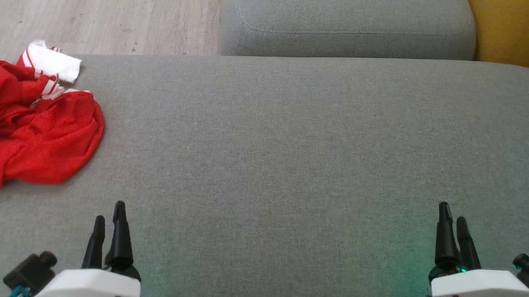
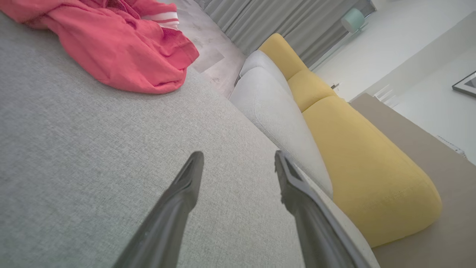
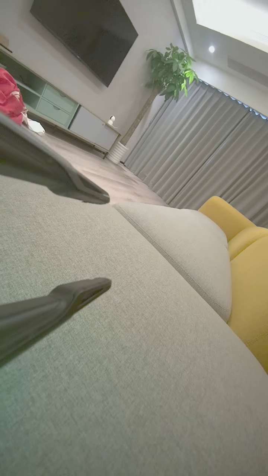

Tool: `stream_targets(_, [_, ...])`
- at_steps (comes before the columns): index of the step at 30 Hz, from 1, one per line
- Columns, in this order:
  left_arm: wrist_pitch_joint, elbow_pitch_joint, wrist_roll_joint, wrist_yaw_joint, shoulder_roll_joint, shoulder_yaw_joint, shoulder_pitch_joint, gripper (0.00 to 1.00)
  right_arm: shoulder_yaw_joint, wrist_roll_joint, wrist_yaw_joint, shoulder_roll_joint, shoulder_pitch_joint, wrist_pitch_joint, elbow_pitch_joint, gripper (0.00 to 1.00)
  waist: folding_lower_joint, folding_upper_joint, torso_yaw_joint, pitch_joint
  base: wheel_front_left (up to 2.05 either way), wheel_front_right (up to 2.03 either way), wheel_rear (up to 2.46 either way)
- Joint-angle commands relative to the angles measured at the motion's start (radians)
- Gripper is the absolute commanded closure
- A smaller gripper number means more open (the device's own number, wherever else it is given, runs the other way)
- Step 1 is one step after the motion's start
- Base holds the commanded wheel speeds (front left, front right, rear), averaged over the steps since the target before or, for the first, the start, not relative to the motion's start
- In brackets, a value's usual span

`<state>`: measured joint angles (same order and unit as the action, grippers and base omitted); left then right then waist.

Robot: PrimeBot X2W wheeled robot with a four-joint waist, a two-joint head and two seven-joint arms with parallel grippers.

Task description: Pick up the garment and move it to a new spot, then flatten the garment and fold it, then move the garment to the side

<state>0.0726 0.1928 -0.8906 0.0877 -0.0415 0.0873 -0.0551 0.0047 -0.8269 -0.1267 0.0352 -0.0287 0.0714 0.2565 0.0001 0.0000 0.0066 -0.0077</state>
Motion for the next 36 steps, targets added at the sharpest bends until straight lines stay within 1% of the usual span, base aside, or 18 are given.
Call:
stream_targets(1, [0.014,-0.027,0.049,-0.006,-0.006,-0.01,0.021,0.0,0.022,0.047,-0.002,0.009,0.031,0.016,-0.031,0.0,-0.0001,0.0,0.001,-0.001,0.0,0.0,0.0])
stream_targets(7, [0.032,-0.016,0.133,-0.01,-0.006,-0.007,0.012,0.0,0.035,0.125,-0.002,0.01,0.029,0.034,-0.019,0.0,-0.0001,0.0,0.003,-0.005,0.0,0.0,0.0])
stream_targets(8, [0.032,-0.016,0.133,-0.01,-0.006,-0.007,0.012,0.0,0.035,0.125,-0.002,0.01,0.029,0.034,-0.019,0.0,-0.0001,0.0,0.003,-0.005,0.0,0.0,0.0])
stream_targets(17, [0.059,0.004,0.242,-0.029,-0.006,0.006,0.001,0.0,0.065,0.243,-0.003,0.011,0.029,0.061,-0.002,0.0,-0.0001,0.0,0.006,-0.011,0.0,0.0,0.0])
stream_targets(36, [0.118,0.042,0.471,-0.052,-0.008,0.036,-0.011,0.0,0.109,0.503,-0.003,0.013,0.03,0.101,0.031,0.0,-0.0001,0.0,0.013,-0.022,0.0,0.0,0.0])
